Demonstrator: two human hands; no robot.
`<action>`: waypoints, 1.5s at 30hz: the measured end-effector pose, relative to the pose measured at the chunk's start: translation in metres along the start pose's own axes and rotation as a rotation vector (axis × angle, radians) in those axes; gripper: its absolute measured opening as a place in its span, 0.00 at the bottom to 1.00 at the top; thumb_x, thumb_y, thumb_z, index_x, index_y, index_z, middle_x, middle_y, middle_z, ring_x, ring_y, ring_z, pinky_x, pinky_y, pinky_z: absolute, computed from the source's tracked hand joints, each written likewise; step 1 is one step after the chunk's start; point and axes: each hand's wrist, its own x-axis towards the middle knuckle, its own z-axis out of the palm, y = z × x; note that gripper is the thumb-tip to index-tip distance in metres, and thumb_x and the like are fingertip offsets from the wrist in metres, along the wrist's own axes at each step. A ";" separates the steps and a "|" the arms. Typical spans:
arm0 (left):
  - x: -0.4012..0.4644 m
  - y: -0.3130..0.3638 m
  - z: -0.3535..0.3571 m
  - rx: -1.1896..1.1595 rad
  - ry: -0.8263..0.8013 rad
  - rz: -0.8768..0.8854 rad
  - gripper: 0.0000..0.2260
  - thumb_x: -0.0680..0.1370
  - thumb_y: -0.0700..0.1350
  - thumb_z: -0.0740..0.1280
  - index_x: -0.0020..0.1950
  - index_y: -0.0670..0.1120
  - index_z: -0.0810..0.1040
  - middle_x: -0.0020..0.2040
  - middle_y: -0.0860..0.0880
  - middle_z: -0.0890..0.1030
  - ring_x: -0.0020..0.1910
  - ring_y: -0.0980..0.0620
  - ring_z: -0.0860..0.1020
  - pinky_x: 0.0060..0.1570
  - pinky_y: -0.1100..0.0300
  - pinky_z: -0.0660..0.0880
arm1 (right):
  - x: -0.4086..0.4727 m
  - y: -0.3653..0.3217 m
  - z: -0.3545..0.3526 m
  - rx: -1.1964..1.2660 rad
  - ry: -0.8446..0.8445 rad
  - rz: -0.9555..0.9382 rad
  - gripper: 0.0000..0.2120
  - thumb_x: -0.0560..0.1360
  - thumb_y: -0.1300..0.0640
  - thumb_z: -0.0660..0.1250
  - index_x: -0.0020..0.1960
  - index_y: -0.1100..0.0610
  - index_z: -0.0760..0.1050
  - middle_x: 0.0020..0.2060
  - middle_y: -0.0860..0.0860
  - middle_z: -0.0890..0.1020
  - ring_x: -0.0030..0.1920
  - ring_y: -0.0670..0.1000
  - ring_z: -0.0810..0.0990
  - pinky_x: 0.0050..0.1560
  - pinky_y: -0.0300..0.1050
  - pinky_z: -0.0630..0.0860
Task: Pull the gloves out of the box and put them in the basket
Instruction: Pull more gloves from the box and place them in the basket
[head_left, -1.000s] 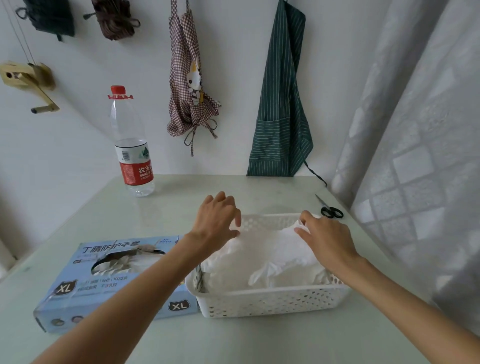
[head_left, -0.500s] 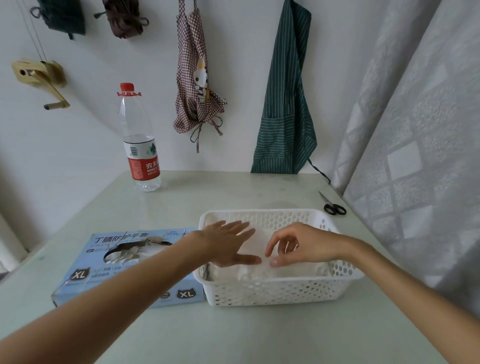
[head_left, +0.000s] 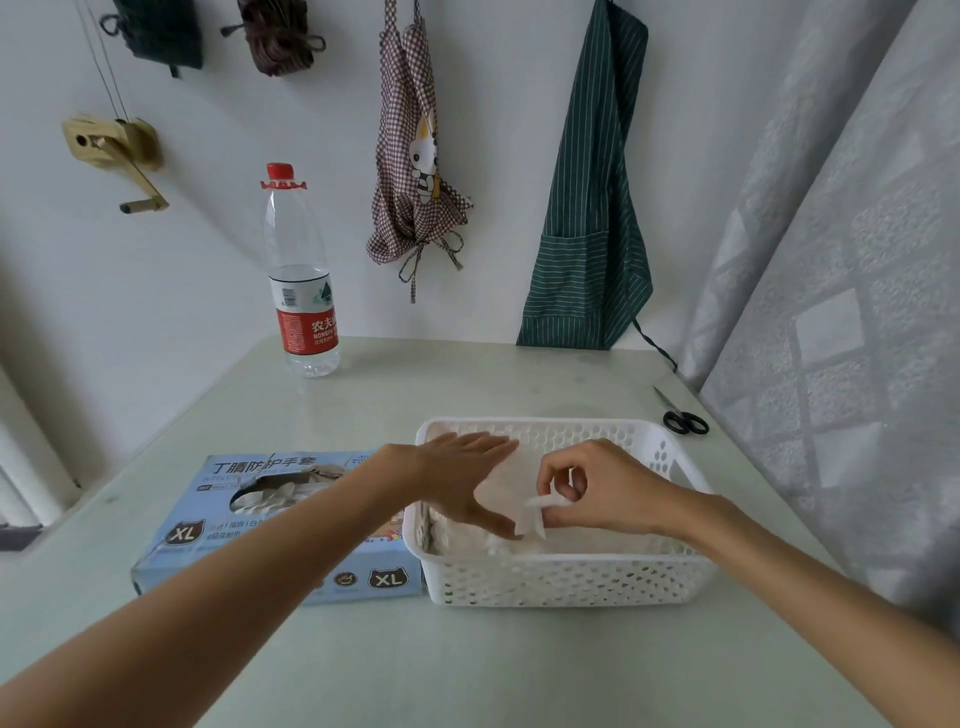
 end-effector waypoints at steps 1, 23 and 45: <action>-0.003 0.001 -0.005 -0.049 0.015 0.008 0.44 0.72 0.65 0.65 0.78 0.49 0.45 0.78 0.52 0.46 0.77 0.51 0.45 0.75 0.49 0.46 | 0.001 0.000 0.001 0.015 0.007 0.010 0.09 0.65 0.47 0.77 0.38 0.48 0.78 0.27 0.42 0.72 0.29 0.42 0.68 0.34 0.35 0.65; 0.005 0.045 -0.009 -0.024 0.105 -0.124 0.18 0.67 0.59 0.73 0.51 0.51 0.79 0.50 0.52 0.81 0.52 0.50 0.77 0.46 0.59 0.66 | -0.015 0.017 -0.007 0.270 -0.030 0.206 0.14 0.68 0.55 0.77 0.45 0.53 0.72 0.34 0.46 0.80 0.29 0.46 0.79 0.30 0.33 0.71; 0.011 0.012 0.036 0.171 -0.116 -0.096 0.41 0.75 0.70 0.49 0.75 0.50 0.32 0.76 0.50 0.33 0.75 0.52 0.35 0.73 0.52 0.35 | -0.007 0.024 -0.011 -0.323 -0.349 0.376 0.49 0.69 0.39 0.71 0.77 0.43 0.40 0.72 0.53 0.60 0.69 0.55 0.66 0.67 0.49 0.66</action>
